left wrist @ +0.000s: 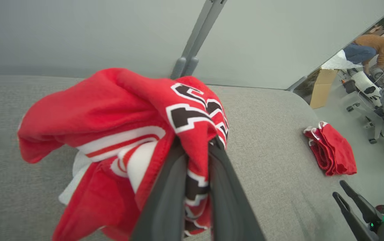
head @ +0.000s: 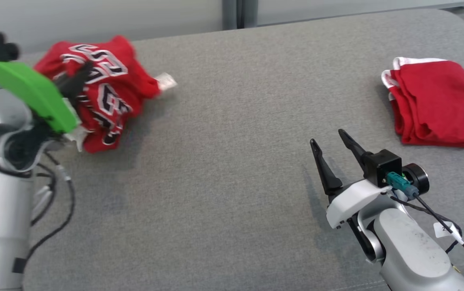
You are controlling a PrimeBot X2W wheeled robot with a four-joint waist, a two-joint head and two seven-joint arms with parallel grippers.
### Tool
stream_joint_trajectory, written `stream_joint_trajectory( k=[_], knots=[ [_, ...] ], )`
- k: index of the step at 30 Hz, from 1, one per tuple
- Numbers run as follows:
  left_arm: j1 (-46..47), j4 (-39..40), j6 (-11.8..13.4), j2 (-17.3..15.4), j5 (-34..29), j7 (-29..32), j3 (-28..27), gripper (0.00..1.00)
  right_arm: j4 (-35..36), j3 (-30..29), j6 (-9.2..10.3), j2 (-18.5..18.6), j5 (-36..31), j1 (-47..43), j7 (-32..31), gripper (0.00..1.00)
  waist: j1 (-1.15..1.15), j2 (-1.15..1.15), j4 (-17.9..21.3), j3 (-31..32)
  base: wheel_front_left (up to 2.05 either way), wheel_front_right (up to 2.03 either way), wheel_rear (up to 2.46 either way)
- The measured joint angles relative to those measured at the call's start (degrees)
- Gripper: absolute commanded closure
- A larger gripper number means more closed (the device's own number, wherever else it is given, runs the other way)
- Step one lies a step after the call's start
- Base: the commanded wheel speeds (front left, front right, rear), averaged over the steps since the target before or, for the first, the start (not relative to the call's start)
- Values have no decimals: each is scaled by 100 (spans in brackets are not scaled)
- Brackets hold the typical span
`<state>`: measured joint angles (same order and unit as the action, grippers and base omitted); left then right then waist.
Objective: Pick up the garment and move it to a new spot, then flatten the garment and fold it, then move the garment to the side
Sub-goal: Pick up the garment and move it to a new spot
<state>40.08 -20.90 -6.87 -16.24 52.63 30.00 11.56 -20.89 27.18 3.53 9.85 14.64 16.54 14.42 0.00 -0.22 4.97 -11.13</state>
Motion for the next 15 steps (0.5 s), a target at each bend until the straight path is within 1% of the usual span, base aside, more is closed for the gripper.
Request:
stream_joint_trajectory(
  k=[5,9,12,14,15],
  knots=[
    [-8,634,-18,463,151,388,608,100,-11,11,-1,-74,4,-92,0,0,0,0,219,202,0,0,0],
    [-82,1125,-19,843,461,634,1028,100,-12,4,-1,-79,4,-169,0,0,0,0,392,337,0,0,0],
    [-413,1440,-19,1149,782,846,1341,100,-9,-22,0,-76,5,-266,0,0,0,0,508,423,0,0,0],
    [-723,1538,-19,1274,829,939,1599,100,-9,-82,3,-60,7,-341,0,0,0,0,562,478,0,0,0],
    [-904,1573,-19,1287,828,993,1707,100,-4,-105,5,-46,11,-377,0,0,0,0,579,505,0,0,0]
  ],
)
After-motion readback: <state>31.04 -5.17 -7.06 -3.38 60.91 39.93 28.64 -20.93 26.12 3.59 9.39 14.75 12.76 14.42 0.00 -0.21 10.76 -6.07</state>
